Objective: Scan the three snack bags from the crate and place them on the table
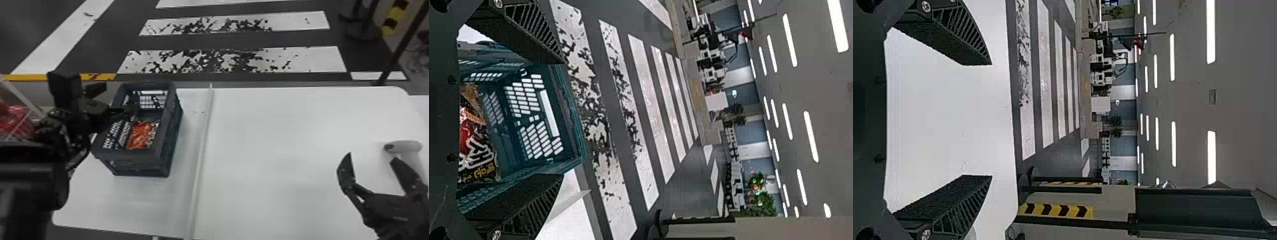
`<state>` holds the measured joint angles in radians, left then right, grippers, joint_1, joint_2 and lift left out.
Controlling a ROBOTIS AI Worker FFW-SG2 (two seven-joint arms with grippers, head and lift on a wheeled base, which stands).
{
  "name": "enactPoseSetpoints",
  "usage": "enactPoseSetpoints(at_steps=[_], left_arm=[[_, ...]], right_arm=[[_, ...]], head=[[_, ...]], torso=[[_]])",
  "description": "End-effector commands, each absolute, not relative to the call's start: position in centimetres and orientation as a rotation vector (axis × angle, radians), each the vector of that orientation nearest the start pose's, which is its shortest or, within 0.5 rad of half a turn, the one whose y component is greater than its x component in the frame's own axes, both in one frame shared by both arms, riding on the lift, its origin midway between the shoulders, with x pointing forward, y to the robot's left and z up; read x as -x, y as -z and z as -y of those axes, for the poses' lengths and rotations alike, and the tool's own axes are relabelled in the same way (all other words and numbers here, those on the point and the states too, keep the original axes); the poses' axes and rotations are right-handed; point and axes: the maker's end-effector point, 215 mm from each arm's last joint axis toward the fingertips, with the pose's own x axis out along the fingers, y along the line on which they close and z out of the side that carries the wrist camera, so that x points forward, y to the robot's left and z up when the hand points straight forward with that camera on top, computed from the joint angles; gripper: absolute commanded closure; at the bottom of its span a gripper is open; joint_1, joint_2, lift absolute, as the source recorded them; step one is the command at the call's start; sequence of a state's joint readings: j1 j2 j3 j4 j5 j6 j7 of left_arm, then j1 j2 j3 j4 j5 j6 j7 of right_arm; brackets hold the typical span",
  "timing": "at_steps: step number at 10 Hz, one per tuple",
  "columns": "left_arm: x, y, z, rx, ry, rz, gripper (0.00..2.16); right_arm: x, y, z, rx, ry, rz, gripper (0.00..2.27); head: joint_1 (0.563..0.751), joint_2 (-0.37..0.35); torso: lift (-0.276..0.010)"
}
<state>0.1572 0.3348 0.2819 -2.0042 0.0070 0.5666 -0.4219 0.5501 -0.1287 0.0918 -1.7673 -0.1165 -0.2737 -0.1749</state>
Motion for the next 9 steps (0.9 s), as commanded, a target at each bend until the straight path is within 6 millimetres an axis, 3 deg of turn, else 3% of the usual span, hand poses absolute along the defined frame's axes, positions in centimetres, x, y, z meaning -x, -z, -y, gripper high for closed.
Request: enactPoseSetpoints(at_steps=[1, 5, 9], left_arm=[[-54.2, 32.1, -39.9, -0.335, 0.182, -0.345, 0.05], [-55.7, 36.2, -40.6, -0.405, 0.296, -0.492, 0.05], [-55.9, 41.0, -39.2, -0.478, 0.44, -0.664, 0.04]], right_arm=[[-40.0, 43.5, 24.3, -0.034, 0.07, -0.104, 0.08], [-40.1, 43.9, 24.4, -0.03, 0.07, -0.119, 0.08], [-40.5, 44.3, 24.4, -0.032, 0.065, -0.131, 0.08]], head=[[0.695, 0.168], [0.695, 0.18], [0.695, 0.175]], torso=[[-0.062], [-0.062], [-0.062]])
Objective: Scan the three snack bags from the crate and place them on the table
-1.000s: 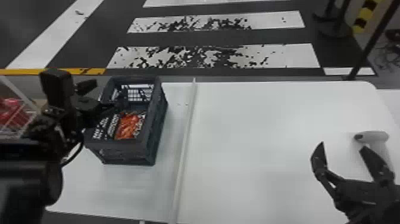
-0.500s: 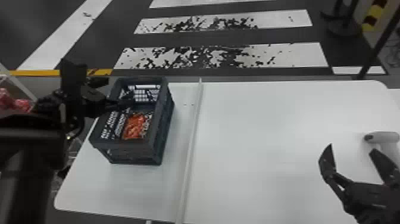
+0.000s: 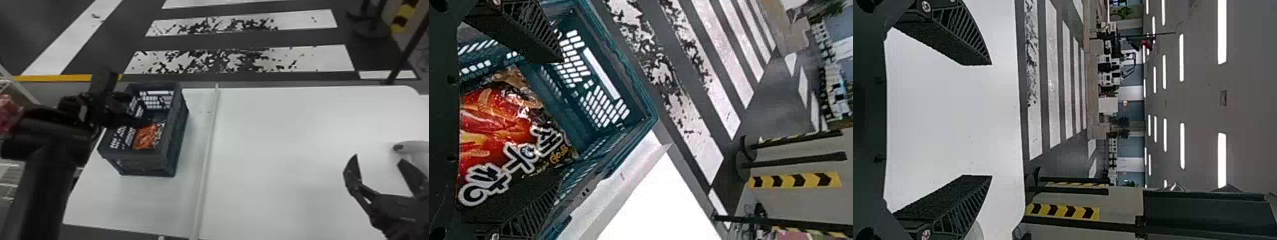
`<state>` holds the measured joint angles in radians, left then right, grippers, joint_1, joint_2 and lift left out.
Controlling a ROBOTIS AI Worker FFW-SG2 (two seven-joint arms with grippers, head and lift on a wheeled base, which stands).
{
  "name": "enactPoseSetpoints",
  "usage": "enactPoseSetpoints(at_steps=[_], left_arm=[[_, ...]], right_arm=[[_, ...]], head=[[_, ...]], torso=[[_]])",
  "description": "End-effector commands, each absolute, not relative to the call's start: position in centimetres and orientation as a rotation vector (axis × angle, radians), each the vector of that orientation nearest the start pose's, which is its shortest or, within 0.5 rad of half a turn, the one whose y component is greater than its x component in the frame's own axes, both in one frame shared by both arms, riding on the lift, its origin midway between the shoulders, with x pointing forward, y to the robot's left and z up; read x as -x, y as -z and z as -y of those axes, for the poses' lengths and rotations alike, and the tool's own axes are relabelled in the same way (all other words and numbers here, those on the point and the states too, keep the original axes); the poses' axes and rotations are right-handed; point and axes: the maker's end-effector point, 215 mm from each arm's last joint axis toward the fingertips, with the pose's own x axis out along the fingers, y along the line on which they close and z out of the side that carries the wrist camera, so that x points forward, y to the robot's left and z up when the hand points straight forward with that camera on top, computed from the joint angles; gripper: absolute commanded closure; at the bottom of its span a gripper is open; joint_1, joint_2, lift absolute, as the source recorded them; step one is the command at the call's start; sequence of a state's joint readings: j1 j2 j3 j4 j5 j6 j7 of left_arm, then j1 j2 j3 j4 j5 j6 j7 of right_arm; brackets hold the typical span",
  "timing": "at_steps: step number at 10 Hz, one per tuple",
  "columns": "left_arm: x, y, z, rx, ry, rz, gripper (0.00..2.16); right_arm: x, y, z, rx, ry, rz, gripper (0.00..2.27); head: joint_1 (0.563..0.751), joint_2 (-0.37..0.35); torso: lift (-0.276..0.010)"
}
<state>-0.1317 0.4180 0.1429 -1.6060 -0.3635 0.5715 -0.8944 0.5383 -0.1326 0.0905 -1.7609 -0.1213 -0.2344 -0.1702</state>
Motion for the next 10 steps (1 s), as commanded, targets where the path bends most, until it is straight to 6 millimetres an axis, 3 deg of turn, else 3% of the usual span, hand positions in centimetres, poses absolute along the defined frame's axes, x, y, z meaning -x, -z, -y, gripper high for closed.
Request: enactPoseSetpoints(at_steps=[1, 3, 10], left_arm=[[-55.9, 42.5, -38.8, -0.467, 0.47, -0.713, 0.04], [-54.6, 45.3, -39.9, -0.464, 0.478, -0.798, 0.04], [-56.3, 51.2, -37.3, -0.567, 0.572, -0.93, 0.0]], right_arm=[[-40.6, 44.5, 24.5, -0.035, 0.063, -0.133, 0.08], [-41.4, 45.0, 23.7, -0.031, 0.039, -0.147, 0.08], [-41.7, 45.7, 23.7, -0.035, 0.033, -0.162, 0.08]], head=[[0.695, 0.171], [0.695, 0.165], [0.695, 0.163]], torso=[[-0.062], [-0.062], [-0.062]])
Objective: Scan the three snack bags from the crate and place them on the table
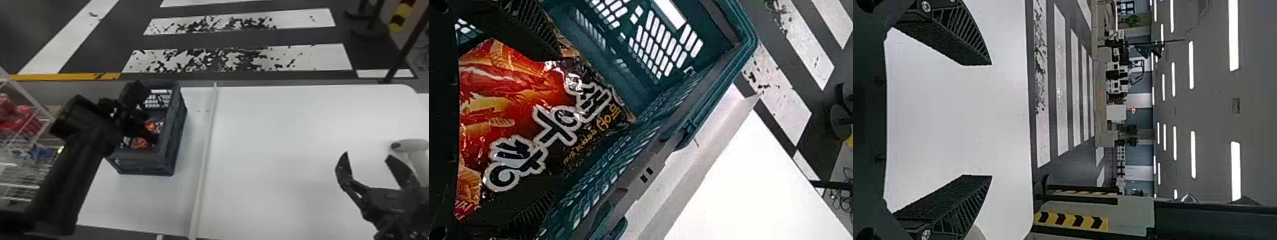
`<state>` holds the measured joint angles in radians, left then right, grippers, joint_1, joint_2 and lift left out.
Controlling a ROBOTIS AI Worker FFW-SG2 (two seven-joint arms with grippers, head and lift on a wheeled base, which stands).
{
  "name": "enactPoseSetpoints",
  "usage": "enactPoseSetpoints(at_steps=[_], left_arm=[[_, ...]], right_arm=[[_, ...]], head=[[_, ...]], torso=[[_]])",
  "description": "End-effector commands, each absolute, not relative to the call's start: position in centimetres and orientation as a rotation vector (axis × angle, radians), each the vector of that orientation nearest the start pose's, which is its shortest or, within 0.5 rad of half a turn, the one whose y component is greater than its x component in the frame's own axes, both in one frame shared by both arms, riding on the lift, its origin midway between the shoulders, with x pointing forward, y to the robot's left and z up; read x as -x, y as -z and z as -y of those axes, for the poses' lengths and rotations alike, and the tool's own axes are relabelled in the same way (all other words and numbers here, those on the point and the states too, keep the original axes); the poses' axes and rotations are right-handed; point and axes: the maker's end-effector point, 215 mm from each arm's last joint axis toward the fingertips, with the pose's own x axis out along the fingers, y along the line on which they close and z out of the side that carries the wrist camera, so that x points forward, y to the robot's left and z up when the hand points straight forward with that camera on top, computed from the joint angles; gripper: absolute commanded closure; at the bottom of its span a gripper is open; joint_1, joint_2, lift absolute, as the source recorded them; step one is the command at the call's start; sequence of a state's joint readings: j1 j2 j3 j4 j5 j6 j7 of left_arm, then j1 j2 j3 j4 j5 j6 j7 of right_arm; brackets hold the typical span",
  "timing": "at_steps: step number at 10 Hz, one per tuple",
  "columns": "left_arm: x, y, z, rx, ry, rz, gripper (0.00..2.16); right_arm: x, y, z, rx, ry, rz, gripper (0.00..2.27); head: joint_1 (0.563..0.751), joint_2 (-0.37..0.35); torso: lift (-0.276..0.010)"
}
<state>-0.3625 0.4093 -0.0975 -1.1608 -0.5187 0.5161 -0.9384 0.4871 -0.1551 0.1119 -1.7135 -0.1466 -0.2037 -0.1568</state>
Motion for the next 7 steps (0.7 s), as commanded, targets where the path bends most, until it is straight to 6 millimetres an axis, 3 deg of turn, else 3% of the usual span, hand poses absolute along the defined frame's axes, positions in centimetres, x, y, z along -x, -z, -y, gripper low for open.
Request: enactPoseSetpoints(at_steps=[1, 5, 7], left_arm=[[-56.4, 51.6, -37.3, -0.579, 0.582, -0.937, 0.0], [-55.6, 53.9, -38.5, -0.586, 0.576, -0.988, 0.0], [-55.1, 54.8, -37.7, -0.582, 0.618, -0.988, 0.08]], right_arm=[[-41.7, 45.8, 23.8, -0.038, 0.032, -0.166, 0.08], [-41.9, 46.4, 23.4, -0.044, 0.019, -0.176, 0.08], [-42.0, 46.5, 23.2, -0.043, 0.012, -0.178, 0.08]], head=[[0.695, 0.157], [0.695, 0.162], [0.695, 0.169]], torso=[[-0.062], [-0.062], [-0.062]])
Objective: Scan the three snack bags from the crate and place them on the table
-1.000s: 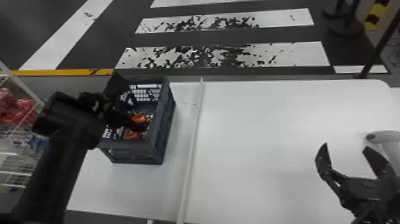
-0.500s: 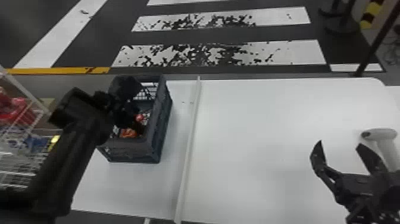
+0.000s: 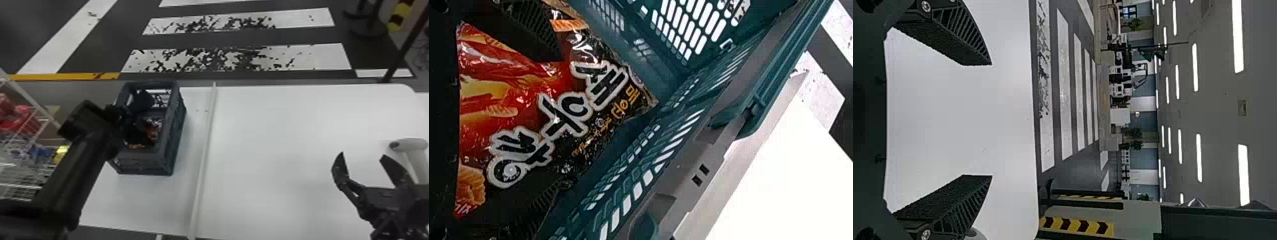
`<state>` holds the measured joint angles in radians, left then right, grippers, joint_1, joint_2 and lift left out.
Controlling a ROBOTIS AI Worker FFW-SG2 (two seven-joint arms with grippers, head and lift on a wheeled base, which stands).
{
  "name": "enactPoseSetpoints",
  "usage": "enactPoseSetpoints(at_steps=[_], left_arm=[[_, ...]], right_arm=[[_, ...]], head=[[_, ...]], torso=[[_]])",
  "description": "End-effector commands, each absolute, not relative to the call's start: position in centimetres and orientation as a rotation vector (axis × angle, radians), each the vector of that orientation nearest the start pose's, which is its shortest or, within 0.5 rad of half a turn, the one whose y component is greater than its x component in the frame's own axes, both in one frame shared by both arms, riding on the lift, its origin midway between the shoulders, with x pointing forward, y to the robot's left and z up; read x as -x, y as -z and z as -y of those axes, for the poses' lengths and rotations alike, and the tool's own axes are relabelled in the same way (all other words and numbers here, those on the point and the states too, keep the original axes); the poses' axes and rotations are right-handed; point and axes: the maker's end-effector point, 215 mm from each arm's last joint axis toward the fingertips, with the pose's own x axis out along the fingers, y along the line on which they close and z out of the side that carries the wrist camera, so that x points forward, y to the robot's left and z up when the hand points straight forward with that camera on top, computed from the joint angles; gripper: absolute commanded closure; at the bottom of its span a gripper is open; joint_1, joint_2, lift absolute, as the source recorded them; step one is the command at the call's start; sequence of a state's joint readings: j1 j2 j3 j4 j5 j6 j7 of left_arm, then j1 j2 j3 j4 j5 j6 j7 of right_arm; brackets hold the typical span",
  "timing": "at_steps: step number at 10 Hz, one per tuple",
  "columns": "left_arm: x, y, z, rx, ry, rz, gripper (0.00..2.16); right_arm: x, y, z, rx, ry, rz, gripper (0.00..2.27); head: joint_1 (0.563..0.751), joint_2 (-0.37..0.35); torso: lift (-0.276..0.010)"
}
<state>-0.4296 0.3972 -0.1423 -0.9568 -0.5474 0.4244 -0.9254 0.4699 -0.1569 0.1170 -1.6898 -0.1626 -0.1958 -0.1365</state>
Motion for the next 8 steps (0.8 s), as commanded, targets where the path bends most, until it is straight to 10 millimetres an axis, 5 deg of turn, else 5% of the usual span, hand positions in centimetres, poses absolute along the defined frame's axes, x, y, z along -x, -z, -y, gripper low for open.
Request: enactPoseSetpoints(at_steps=[1, 2, 3, 4, 8], left_arm=[[-55.2, 54.9, -37.4, -0.58, 0.643, -0.981, 0.46], [-55.0, 54.9, -36.9, -0.58, 0.67, -0.979, 0.8], [-55.1, 54.9, -36.5, -0.579, 0.675, -0.97, 1.56], [-55.5, 54.7, -36.6, -0.584, 0.651, -0.95, 2.08], [-55.8, 52.6, -36.5, -0.568, 0.673, -0.902, 2.13]], right_arm=[[-42.0, 46.7, 23.2, -0.044, 0.01, -0.182, 0.08], [-42.0, 46.8, 23.2, -0.043, 0.01, -0.184, 0.08], [-42.0, 46.8, 23.2, -0.045, 0.01, -0.184, 0.08], [-42.0, 46.8, 23.2, -0.046, 0.011, -0.184, 0.08], [-41.9, 47.2, 23.3, -0.049, 0.013, -0.198, 0.08]], head=[[0.695, 0.168], [0.695, 0.166], [0.695, 0.16], [0.695, 0.155], [0.695, 0.149]], torso=[[-0.062], [-0.062], [-0.062], [-0.062], [-0.062]])
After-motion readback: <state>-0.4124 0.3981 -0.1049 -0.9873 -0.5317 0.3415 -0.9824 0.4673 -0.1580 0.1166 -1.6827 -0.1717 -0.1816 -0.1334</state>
